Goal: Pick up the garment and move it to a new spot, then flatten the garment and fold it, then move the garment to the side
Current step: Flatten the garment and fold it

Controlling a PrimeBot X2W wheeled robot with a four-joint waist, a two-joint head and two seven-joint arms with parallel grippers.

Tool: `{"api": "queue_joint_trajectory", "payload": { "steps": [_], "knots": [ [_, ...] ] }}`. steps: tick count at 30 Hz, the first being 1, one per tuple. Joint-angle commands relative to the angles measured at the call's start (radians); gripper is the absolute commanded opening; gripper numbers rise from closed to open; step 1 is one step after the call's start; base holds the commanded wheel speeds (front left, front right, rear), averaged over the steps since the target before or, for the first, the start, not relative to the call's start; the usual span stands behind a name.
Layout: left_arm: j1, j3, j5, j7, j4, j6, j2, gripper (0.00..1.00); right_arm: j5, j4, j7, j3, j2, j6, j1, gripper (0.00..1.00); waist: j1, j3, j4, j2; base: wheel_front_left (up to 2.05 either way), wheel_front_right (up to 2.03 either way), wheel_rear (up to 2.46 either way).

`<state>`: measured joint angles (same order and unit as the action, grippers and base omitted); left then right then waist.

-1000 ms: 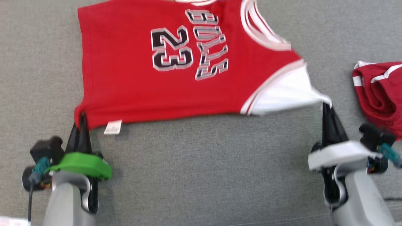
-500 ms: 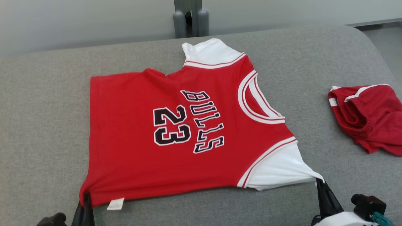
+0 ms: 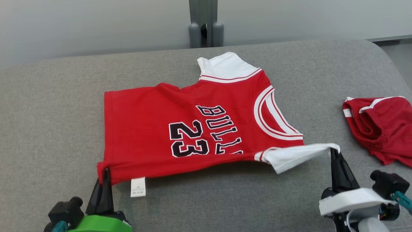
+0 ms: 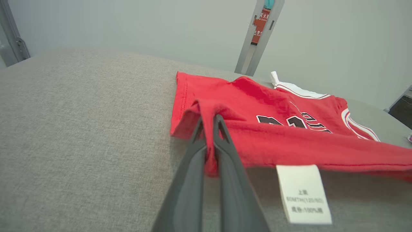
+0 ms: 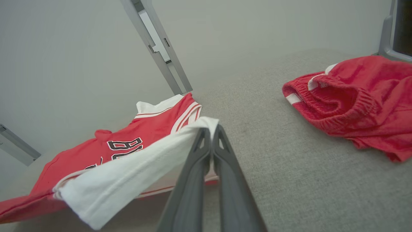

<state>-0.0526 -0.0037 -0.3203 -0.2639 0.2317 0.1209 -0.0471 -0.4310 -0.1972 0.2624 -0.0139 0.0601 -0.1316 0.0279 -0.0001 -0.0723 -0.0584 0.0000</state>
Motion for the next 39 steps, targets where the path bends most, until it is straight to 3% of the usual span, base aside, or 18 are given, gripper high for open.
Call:
{"api": "queue_joint_trajectory", "payload": {
  "steps": [1, 8, 16, 26, 27, 28, 29, 34, 39],
  "knots": [
    [0.063, -0.013, -0.008, 0.0, 0.022, 0.0, -0.007, 0.0, 0.016, -0.033, 0.003, 0.0, -0.002, 0.002, -0.077, 0.0, 0.0001, -0.039, 0.02, 0.0, 0.0, 0.0, 0.0],
    [0.236, -0.095, 0.035, 0.0, 0.178, -0.001, -0.007, 0.0, 0.065, -0.194, 0.003, 0.008, -0.001, 0.002, -0.296, 0.0, 0.0001, -0.12, 0.043, 0.0, 0.0, 0.0, 0.0],
    [0.415, -0.119, 0.047, 0.0, 0.321, -0.011, -0.007, 0.0, 0.14, -0.363, 0.003, -0.025, -0.003, 0.002, -0.474, 0.0, 0.0001, -0.211, 0.056, 0.0, 0.0, 0.0, 0.0],
    [0.485, -0.078, 0.021, 0.0, 0.381, -0.103, -0.007, 0.0, 0.235, -0.376, 0.003, -0.118, -0.007, 0.002, -0.539, 0.0, 0.0001, -0.244, 0.058, 0.0, 0.0, 0.0, 0.0],
    [0.481, -0.078, 0.019, 0.0, 0.386, -0.098, -0.007, 0.27, 0.227, -0.372, 0.003, -0.119, -0.006, 0.002, -0.537, 0.46, 0.0001, -0.243, 0.057, 0.0, 0.0, 0.0, 0.0],
    [0.473, -0.079, 0.013, 0.0, 0.393, -0.094, -0.007, 0.95, 0.208, -0.369, 0.003, -0.112, -0.007, 0.002, -0.532, 1.0, 0.0001, -0.242, 0.056, 0.0, 0.0, 0.0, 0.0],
    [0.469, -0.074, 0.01, 0.0, 0.393, -0.095, -0.007, 1.0, 0.204, -0.363, 0.003, -0.109, -0.007, 0.002, -0.527, 1.0, 0.0001, -0.241, 0.055, 0.0, 0.0, 0.0, 0.0],
    [0.413, -0.024, -0.008, 0.0, 0.332, -0.106, -0.007, 1.0, 0.176, -0.301, 0.003, -0.102, -0.008, 0.002, -0.471, 1.0, 0.0001, -0.232, 0.044, 0.0, 0.0, 0.0, 0.0],
    [0.341, -0.04, 0.0, 0.0, 0.331, -0.078, -0.007, 1.0, 0.156, -0.246, 0.003, -0.1, -0.008, 0.002, -0.395, 1.0, 0.0001, -0.228, 0.036, 0.0, 0.0, 0.0, 0.0]
  ]
}}
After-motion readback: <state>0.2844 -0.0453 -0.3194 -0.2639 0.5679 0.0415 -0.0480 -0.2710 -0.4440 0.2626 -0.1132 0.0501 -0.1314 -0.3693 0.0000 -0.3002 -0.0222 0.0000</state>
